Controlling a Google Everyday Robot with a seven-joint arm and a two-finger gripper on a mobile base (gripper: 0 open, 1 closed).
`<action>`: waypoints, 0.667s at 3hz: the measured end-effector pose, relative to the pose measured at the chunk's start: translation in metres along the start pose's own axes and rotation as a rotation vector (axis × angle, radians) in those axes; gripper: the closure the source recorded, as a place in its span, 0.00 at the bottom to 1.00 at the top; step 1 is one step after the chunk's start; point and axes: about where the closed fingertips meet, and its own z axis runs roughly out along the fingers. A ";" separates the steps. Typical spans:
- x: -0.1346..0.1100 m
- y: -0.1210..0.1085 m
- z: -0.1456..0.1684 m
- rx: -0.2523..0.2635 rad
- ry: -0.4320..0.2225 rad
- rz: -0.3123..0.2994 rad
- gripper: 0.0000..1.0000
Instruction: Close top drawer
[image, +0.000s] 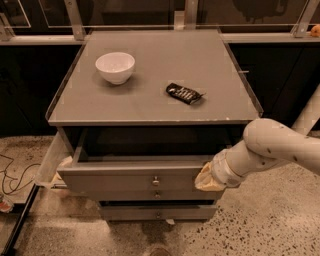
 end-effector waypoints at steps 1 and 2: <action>0.001 0.001 0.007 -0.014 -0.001 0.003 0.81; 0.001 0.001 0.007 -0.014 -0.001 0.003 0.57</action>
Offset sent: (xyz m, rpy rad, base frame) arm -0.0006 0.0024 -0.0066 0.0021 0.0136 0.0046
